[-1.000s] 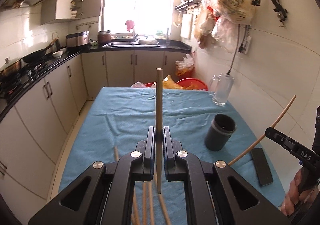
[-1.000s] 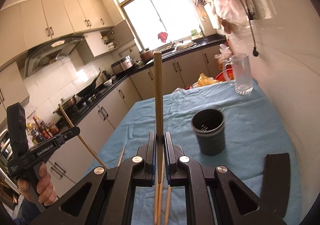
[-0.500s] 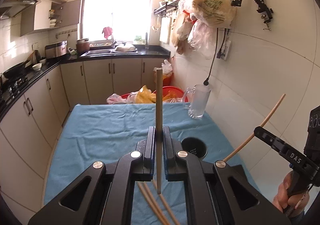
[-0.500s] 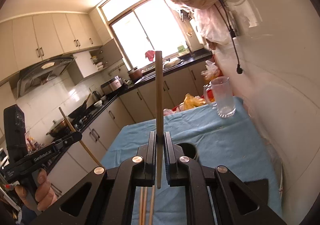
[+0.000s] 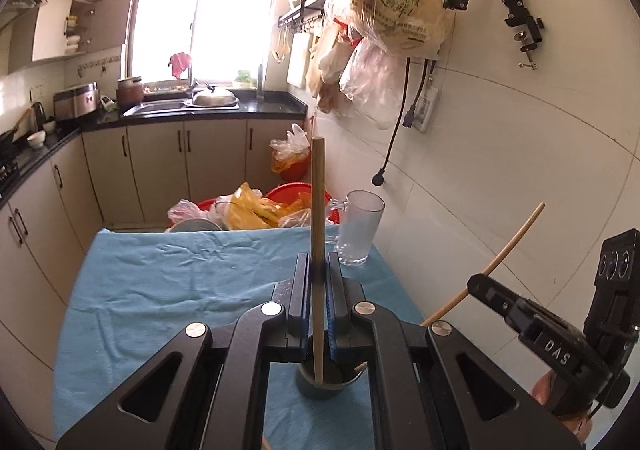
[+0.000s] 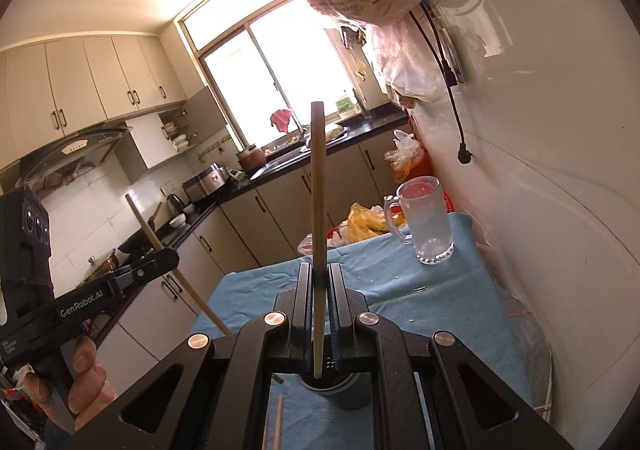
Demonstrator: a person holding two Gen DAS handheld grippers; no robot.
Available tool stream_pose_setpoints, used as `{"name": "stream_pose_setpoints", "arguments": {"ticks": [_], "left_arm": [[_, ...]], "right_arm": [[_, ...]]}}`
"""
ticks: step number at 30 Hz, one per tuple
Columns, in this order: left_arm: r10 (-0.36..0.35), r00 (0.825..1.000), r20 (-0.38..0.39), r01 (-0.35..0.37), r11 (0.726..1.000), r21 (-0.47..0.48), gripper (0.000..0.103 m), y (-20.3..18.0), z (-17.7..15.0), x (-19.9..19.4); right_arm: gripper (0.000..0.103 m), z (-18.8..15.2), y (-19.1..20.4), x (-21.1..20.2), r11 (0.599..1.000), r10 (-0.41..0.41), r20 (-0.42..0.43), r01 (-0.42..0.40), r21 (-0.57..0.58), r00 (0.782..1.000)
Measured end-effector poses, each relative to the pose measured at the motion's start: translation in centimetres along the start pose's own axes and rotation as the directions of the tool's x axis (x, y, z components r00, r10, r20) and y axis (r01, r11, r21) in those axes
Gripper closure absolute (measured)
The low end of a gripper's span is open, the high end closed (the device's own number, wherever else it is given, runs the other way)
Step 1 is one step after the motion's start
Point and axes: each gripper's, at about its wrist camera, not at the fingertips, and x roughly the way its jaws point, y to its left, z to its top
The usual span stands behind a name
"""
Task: Organize utensils
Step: 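Lower the chopstick into the black cup and open the right tool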
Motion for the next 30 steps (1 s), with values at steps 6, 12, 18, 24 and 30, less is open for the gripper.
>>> {"name": "stream_pose_setpoints", "arguments": {"ticks": [6, 12, 18, 24, 30], "left_arm": [[-0.015, 1.0, -0.026, 0.014, 0.999, -0.038, 0.097, 0.4, -0.5, 3.2], [-0.01, 0.994, -0.107, 0.005, 0.999, -0.04, 0.097, 0.9, -2.0, 6.2], [0.003, 0.986, -0.168, -0.014, 0.998, -0.061, 0.097, 2.2, -3.3, 8.0], [-0.001, 0.985, -0.17, -0.012, 0.997, -0.078, 0.092, 3.0, -3.4, 8.1], [0.016, 0.991, -0.133, -0.025, 0.997, -0.072, 0.065, 3.3, -3.4, 6.2]], "right_arm": [[0.095, -0.5, -1.4, 2.6, 1.0, -0.011, -0.056, 0.012, 0.015, 0.998], [0.095, -2.2, -1.8, 5.6, 1.0, -0.009, -0.138, 0.012, 0.025, 0.99], [0.095, -4.2, -2.3, 8.2, 0.999, -0.015, -0.228, 0.025, 0.041, 0.974], [0.084, -4.3, -2.5, 8.3, 0.998, -0.039, -0.234, 0.051, 0.043, 0.972], [0.075, -3.9, -2.2, 6.2, 0.998, -0.05, -0.178, 0.057, 0.038, 0.983]]}}
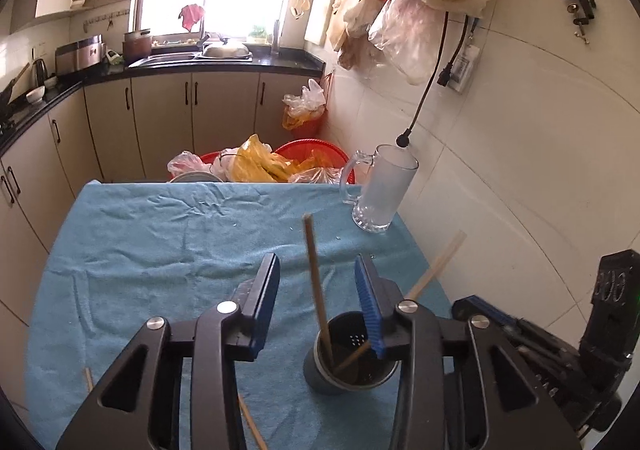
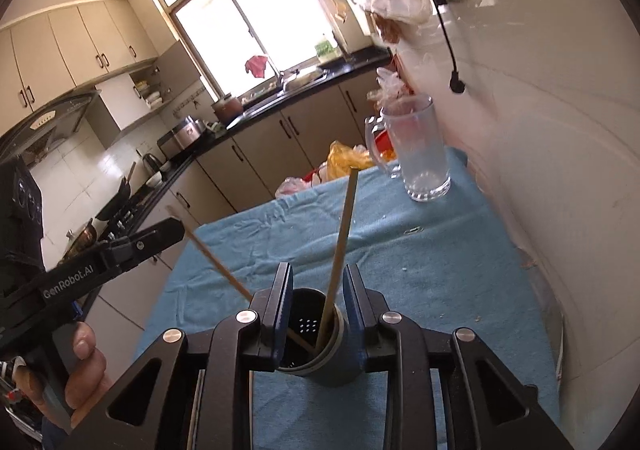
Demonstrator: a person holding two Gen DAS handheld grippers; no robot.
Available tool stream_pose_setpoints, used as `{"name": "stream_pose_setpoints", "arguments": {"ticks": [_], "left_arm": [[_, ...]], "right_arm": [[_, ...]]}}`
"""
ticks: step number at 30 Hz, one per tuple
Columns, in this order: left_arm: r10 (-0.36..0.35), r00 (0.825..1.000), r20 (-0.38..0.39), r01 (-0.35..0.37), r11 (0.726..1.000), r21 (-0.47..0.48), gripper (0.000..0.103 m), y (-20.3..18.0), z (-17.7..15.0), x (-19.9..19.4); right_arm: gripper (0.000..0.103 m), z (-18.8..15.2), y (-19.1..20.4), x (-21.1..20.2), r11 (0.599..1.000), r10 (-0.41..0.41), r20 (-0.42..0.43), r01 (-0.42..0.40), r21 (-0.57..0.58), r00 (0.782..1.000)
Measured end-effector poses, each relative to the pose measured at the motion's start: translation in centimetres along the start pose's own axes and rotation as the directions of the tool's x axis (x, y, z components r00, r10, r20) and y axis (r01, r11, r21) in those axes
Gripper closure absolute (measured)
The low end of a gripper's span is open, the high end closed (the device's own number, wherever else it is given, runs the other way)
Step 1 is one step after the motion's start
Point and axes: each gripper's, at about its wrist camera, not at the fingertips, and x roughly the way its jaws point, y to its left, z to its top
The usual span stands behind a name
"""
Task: Organize utensils
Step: 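Lower the chopstick into the black cup and open the right tool, then move the right tool back and close it on another chopstick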
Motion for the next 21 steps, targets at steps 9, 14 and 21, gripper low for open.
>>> {"name": "stream_pose_setpoints", "arguments": {"ticks": [9, 14, 21], "left_arm": [[0.006, 0.998, 0.06, -0.006, 1.0, 0.005, 0.064, 1.2, -1.7, -5.9], [0.055, 0.997, 0.059, -0.054, 0.998, -0.022, 0.061, 3.7, -4.0, -8.7], [0.16, 0.987, -0.033, -0.162, 0.981, -0.105, 0.061, 10.5, -8.8, -10.1]], "right_arm": [[0.072, -1.9, 1.6, -4.2, 0.999, 0.032, 0.028, -0.032, -0.027, 0.999], [0.059, -4.5, 3.7, -4.2, 0.997, 0.049, -0.036, -0.051, -0.056, 0.998], [0.059, -9.5, 8.7, -1.0, 0.98, 0.128, -0.205, -0.155, -0.123, 0.97]]}}
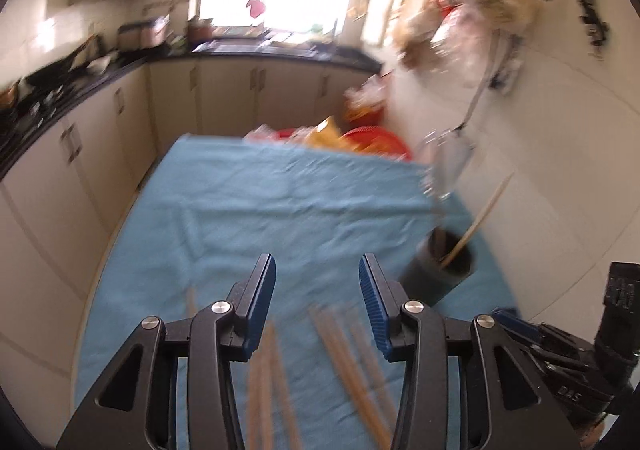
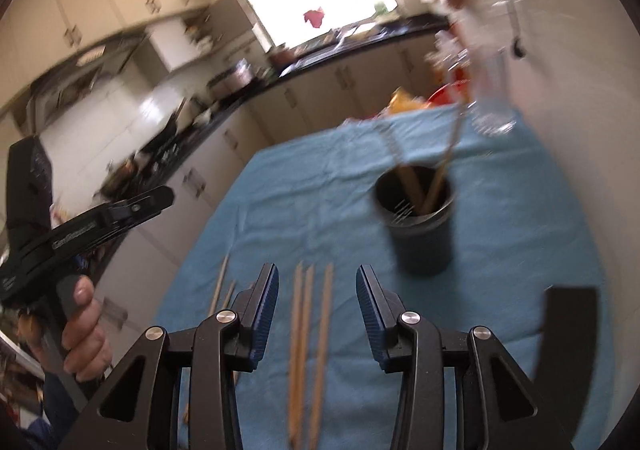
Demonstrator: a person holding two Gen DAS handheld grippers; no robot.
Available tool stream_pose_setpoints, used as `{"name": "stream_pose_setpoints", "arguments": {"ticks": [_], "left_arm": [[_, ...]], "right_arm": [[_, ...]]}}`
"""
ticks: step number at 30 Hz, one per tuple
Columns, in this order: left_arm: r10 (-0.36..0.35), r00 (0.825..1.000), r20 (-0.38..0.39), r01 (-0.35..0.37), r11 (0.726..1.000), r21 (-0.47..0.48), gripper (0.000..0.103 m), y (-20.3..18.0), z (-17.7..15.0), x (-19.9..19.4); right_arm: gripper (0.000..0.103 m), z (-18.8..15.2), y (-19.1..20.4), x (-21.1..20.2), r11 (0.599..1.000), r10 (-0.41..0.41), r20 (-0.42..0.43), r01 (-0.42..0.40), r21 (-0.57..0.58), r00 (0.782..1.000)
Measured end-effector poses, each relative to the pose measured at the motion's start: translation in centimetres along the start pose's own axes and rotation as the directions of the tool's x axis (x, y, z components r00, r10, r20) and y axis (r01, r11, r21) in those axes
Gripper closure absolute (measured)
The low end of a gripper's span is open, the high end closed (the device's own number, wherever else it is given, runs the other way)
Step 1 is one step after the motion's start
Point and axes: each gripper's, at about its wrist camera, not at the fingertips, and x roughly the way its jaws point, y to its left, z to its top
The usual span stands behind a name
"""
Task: Organize utensils
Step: 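Move the right tool back and close it on another chopstick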
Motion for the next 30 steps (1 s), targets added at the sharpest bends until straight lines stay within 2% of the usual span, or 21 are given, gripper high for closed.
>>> {"name": "stream_pose_setpoints", "arguments": {"ticks": [3, 7, 8, 11, 13, 19, 24, 27, 30], "left_arm": [[0.063, 0.995, -0.078, -0.067, 0.996, -0.054, 0.061, 3.9, -2.4, 1.0], [0.104, 0.98, -0.167, -0.124, 0.986, -0.114, 0.061, 8.8, -5.8, 2.1], [0.107, 0.978, -0.178, -0.13, 0.983, -0.127, 0.061, 9.7, -6.6, 2.1], [0.111, 0.97, -0.216, -0.149, 0.974, -0.168, 0.061, 12.1, -8.6, 2.4], [0.104, 0.967, -0.234, -0.149, 0.971, -0.184, 0.061, 12.9, -9.7, 2.7], [0.083, 0.954, -0.288, -0.143, 0.97, -0.195, 0.061, 14.3, -11.8, 3.9], [0.085, 0.955, -0.283, -0.146, 0.969, -0.2, 0.061, 15.0, -12.3, 3.9], [0.088, 0.955, -0.283, -0.15, 0.968, -0.204, 0.061, 15.5, -12.2, 3.9], [0.089, 0.954, -0.285, -0.151, 0.967, -0.204, 0.061, 15.9, -12.2, 4.0]], "right_arm": [[0.059, -1.1, 2.4, 2.8, 0.999, 0.042, -0.083, -0.045, -0.03, 0.996], [0.059, -2.4, 4.6, 6.8, 0.996, 0.073, -0.189, -0.083, -0.044, 0.979], [0.06, -2.8, 5.2, 7.8, 0.995, 0.076, -0.214, -0.089, -0.05, 0.974], [0.071, -4.1, 6.4, 11.0, 0.994, 0.076, -0.292, -0.094, -0.05, 0.954], [0.071, -4.7, 7.1, 12.6, 0.995, 0.057, -0.33, -0.08, -0.057, 0.942], [0.074, -5.7, 8.5, 15.8, 0.993, -0.013, -0.369, -0.031, -0.112, 0.929], [0.084, -6.1, 9.2, 17.8, 0.986, -0.091, -0.394, 0.027, -0.164, 0.914], [0.084, -6.0, 9.6, 18.9, 0.983, -0.114, -0.411, 0.042, -0.18, 0.905], [0.085, -5.5, 9.9, 19.6, 0.976, -0.158, -0.393, 0.082, -0.204, 0.906]]}}
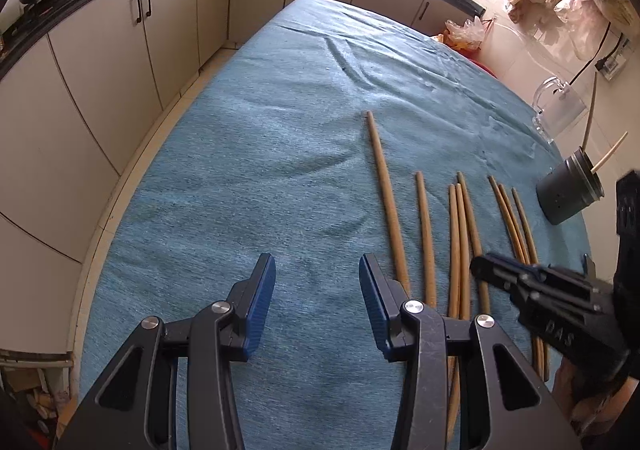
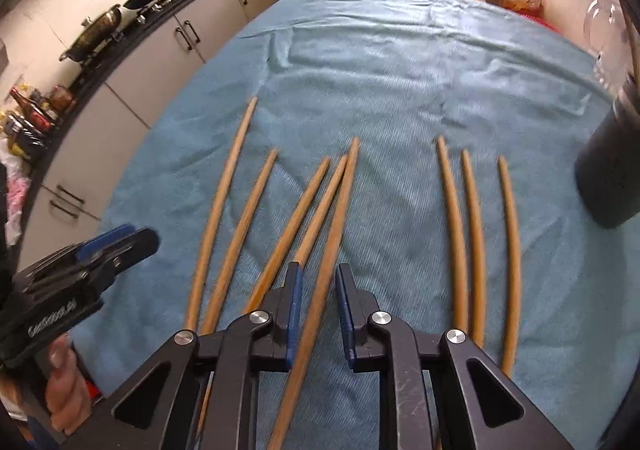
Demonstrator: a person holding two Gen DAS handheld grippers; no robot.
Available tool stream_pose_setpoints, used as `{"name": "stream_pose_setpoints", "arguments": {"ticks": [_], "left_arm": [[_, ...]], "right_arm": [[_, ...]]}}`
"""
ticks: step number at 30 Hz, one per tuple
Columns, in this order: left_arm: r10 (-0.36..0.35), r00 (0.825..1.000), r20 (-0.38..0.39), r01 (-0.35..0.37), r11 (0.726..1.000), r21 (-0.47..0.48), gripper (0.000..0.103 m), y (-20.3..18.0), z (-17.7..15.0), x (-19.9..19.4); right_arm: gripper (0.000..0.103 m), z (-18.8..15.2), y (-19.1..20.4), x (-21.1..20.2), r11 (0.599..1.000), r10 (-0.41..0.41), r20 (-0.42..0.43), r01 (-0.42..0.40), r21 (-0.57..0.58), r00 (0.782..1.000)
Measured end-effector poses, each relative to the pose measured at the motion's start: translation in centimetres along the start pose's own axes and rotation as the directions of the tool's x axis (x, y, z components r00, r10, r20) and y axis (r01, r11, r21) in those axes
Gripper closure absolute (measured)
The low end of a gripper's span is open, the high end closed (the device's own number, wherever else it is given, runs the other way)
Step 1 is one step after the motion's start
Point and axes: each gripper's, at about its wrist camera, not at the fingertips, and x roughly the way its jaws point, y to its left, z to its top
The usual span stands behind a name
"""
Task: Organize utensils
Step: 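Move the right tool back and close it on another chopstick, then lift the chopstick upright with the right tool over the black cup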
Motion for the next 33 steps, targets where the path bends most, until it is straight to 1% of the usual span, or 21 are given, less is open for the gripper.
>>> {"name": "stream_pose_setpoints", "arguments": {"ticks": [1, 3, 4, 6, 9, 11, 13, 14, 15, 16, 17, 19, 20, 21, 23, 25, 27, 29, 31, 32, 33], "left_arm": [[0.001, 1.0, -0.003, -0.001, 1.0, 0.001, 0.061, 0.0, 0.1, 0.1], [0.004, 1.0, -0.005, -0.004, 1.0, 0.003, 0.061, 0.0, 0.4, 0.1], [0.004, 1.0, -0.005, -0.004, 1.0, 0.006, 0.061, 0.0, 0.5, 0.1], [0.003, 1.0, -0.014, -0.003, 1.0, 0.017, 0.061, -0.3, 0.8, 0.3], [0.002, 0.999, -0.034, -0.001, 0.999, 0.043, 0.061, -1.3, 1.5, 0.9], [0.007, 0.999, -0.045, -0.004, 0.998, 0.065, 0.061, -2.2, 1.9, 1.4], [0.035, 0.998, -0.056, -0.03, 0.996, 0.082, 0.061, -3.2, 2.8, 2.3], [0.038, 0.997, -0.062, -0.032, 0.995, 0.099, 0.061, -3.8, 3.2, 2.8], [0.039, 0.997, -0.064, -0.031, 0.993, 0.111, 0.063, -4.3, 3.5, 3.1], [0.059, 0.995, -0.076, -0.049, 0.991, 0.122, 0.069, -4.8, 4.0, 3.8], [0.071, 0.993, -0.089, -0.06, 0.99, 0.124, 0.072, -5.1, 4.3, 4.3], [0.105, 0.991, -0.086, -0.092, 0.986, 0.139, 0.079, -5.9, 5.0, 5.1], [0.129, 0.988, -0.084, -0.115, 0.982, 0.151, 0.08, -6.3, 5.5, 5.5], [0.146, 0.986, -0.079, -0.134, 0.981, 0.142, 0.083, -6.4, 5.9, 5.8], [0.154, 0.985, -0.078, -0.142, 0.98, 0.14, 0.095, -6.7, 6.3, 6.1], [0.144, 0.987, -0.076, -0.133, 0.982, 0.131, 0.097, -6.7, 6.2, 5.9], [0.108, 0.993, -0.056, -0.1, 0.986, 0.136, 0.097, -6.6, 5.6, 5.1], [0.084, 0.996, -0.003, -0.083, 0.987, 0.136, 0.097, -6.6, 4.6, 3.2], [0.063, 0.997, 0.047, -0.068, 0.989, 0.129, 0.097, -6.5, 4.1, 1.4], [0.038, 0.995, 0.087, -0.048, 0.992, 0.113, 0.097, -6.2, 3.7, -0.3], [0.023, 0.994, 0.107, -0.035, 0.994, 0.108, 0.097, -6.1, 3.5, -1.2]], "right_arm": [[0.085, 0.4, 0.1, 0.2, 1.0, -0.007, -0.002, 0.007, 0.002, 1.0], [0.092, 1.1, 0.1, 0.8, 0.999, -0.039, -0.023, 0.039, 0.001, 0.999], [0.093, 1.5, -0.1, 0.8, 0.999, -0.037, -0.018, 0.038, 0.004, 0.999], [0.095, 1.9, -0.7, 0.9, 1.0, -0.009, -0.032, 0.01, 0.02, 0.999], [0.095, 1.6, -1.7, 0.7, 0.998, 0.027, -0.025, -0.026, 0.051, 0.999], [0.095, 1.1, -2.4, 0.2, 0.995, 0.058, -0.004, -0.057, 0.084, 0.998], [0.095, 0.6, -2.8, -0.7, 0.991, 0.087, 0.026, -0.089, 0.1, 0.996], [0.095, 0.4, -2.9, -1.3, 0.989, 0.106, 0.047, -0.11, 0.1, 0.993], [0.095, 0.3, -3.0, -1.8, 0.987, 0.12, 0.061, -0.126, 0.097, 0.991], [0.095, 0.1, -3.1, -2.4, 0.986, 0.131, 0.072, -0.137, 0.094, 0.989], [0.095, -0.1, -3.2, -3.0, 0.985, 0.138, 0.083, -0.146, 0.093, 0.987], [0.095, -0.3, -3.2, -3.8, 0.983, 0.155, 0.103, -0.164, 0.087, 0.983], [0.095, -0.4, -3.3, -4.2, 0.981, 0.164, 0.112, -0.174, 0.083, 0.98], [0.095, -0.4, -3.3, -4.5, 0.98, 0.172, 0.119, -0.183, 0.081, 0.978], [0.095, -0.6, -3.5, -5.3, 0.977, 0.187, 0.137, -0.199, 0.081, 0.973], [0.095, -0.8, -3.5, -6.0, 0.974, 0.197, 0.157, -0.211, 0.079, 0.968], [0.095, -1.1, -3.7, -7.0, 0.972, 0.204, 0.182, -0.22, 0.076, 0.962], [0.095, -1.4, -4.0, -8.1, 0.971, 0.211, 0.215, -0.23, 0.068, 0.954], [0.095, -1.8, -4.1, -9.3, 0.969, 0.217, 0.251, -0.24, 0.065, 0.943], [0.095, -1.9, -4.1, -9.8, 0.967, 0.225, 0.271, -0.249, 0.058, 0.936], [0.095, -2.2, -4.0, -10.6, 0.967, 0.226, 0.298, -0.251, 0.05, 0.927]]}}
